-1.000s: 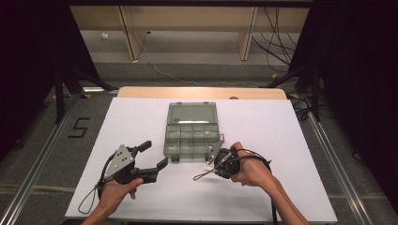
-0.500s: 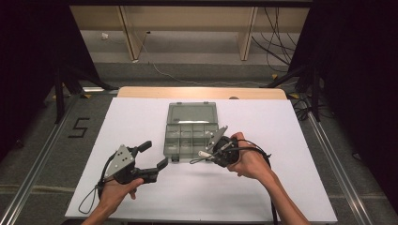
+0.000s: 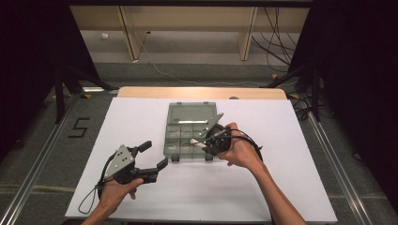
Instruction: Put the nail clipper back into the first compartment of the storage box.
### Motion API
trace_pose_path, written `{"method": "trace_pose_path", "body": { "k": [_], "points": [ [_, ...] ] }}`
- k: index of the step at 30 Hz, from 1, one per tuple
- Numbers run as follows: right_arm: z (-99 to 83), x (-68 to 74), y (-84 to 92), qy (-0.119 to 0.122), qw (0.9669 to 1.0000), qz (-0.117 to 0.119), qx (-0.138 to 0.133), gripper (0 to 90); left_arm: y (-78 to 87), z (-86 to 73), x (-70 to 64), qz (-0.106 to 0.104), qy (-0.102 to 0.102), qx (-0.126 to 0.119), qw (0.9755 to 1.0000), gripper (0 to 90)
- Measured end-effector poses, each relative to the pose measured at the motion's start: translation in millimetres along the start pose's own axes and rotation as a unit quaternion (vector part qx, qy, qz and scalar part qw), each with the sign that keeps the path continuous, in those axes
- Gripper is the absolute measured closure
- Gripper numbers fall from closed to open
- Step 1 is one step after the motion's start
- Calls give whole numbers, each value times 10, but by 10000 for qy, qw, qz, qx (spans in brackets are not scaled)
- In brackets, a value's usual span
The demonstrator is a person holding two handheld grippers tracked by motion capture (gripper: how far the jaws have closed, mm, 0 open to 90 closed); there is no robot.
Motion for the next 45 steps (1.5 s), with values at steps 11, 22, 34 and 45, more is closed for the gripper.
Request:
{"method": "trace_pose_path", "body": {
  "k": [11,22,34,45],
  "points": [
    [275,-49,-127,-185,9998,-35,-75,773,4,7,2,-8,-18,-14,10000,157],
    [481,-115,-321,-447,9989,-50,-87,773,2,6,0,-21,-10,-12,10000,157],
    [727,-82,-503,-606,9981,-35,-59,773,8,18,-9,-50,-22,-33,10000,157],
    [820,-81,-629,-761,9970,-87,54,773,17,21,9,-14,-1,-46,10000,157]
  ]
}}
Point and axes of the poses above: each handheld gripper's, and its own axes: y roughly backward along the jaws, z roughly out of its top, x roughly to its left, the point moved 7 cm from there along -y, roughly forward along the jaws, and after that the axes turned 9 degrees about -y, right-handed, at the moved point
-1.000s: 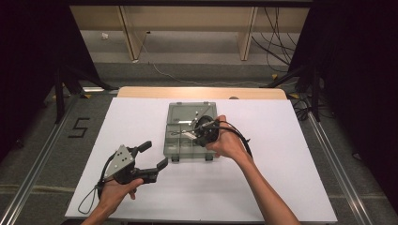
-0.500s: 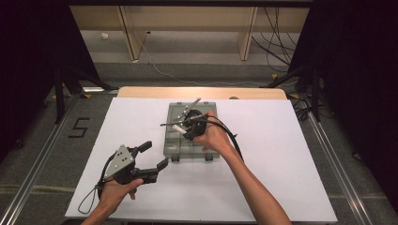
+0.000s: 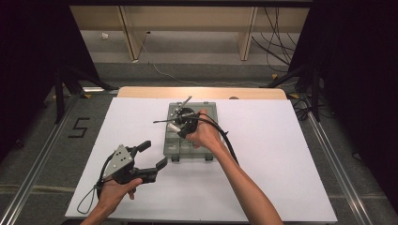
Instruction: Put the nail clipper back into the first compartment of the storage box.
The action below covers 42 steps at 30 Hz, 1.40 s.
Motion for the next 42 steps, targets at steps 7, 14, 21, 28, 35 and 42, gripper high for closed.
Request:
{"method": "trace_pose_path", "body": {
  "k": [7,14,21,28,35,42],
  "points": [
    [22,-31,-80,-200,9997,50,96,773,-2,3,-10,-24,-11,-9,10000,157],
    [60,-62,-150,-375,9991,-1,191,773,-1,4,-10,-29,-24,-11,10000,157],
    [141,-34,-204,-524,9982,-47,277,773,-2,12,-17,-35,10,-59,10000,157],
    [162,-28,-287,-684,9970,-48,357,772,9,12,-13,-12,29,-29,10000,157],
    [181,-29,-325,-706,9963,-114,485,772,12,15,-13,-18,17,-41,10000,157],
    [176,-46,-343,-733,9958,-144,534,774,14,17,-11,-19,15,-43,10000,157]
  ]
}}
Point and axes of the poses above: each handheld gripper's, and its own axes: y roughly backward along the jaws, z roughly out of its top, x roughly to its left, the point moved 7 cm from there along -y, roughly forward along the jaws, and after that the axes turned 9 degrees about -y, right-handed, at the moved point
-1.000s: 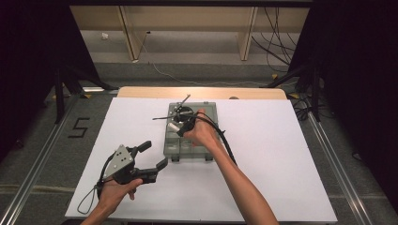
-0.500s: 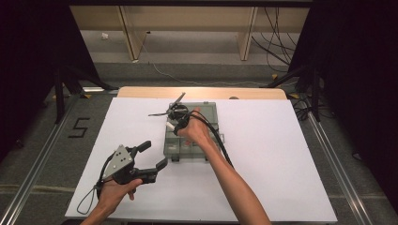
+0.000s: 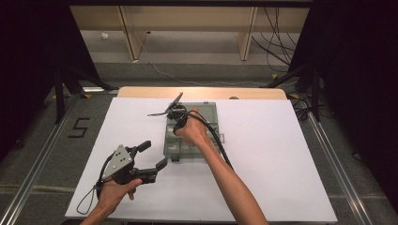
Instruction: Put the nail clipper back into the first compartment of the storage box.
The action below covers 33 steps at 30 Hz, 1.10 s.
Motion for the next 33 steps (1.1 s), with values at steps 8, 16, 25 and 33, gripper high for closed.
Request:
{"method": "trace_pose_path", "body": {
  "k": [8,16,25,33],
  "points": [
    [26,44,-44,48,10000,-43,26,773,2,2,1,-3,5,-5,10000,157],
    [69,46,-44,80,9999,-37,-132,691,1,-1,4,4,15,-2,10000,157],
    [99,36,65,113,9993,-139,-335,571,1,-3,8,7,7,0,10000,157],
    [101,24,185,308,9979,-171,-551,443,2,-5,10,18,31,2,10000,157]
  ]
}}
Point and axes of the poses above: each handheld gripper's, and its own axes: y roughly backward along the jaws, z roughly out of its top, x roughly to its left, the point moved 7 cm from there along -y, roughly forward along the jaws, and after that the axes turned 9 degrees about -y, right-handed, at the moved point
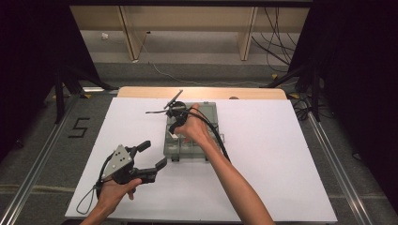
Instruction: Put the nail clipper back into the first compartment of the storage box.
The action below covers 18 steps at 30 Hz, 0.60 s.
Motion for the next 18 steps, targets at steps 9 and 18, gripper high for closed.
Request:
{"method": "trace_pose_path", "body": {
  "k": [9,18],
  "points": [
    [-23,-35,219,153,9995,-38,-285,386,0,-5,2,9,-11,15,10000,157],
    [-164,-123,419,250,9984,-26,-501,354,-10,-8,10,-6,-75,-3,10000,157]
  ]
}}
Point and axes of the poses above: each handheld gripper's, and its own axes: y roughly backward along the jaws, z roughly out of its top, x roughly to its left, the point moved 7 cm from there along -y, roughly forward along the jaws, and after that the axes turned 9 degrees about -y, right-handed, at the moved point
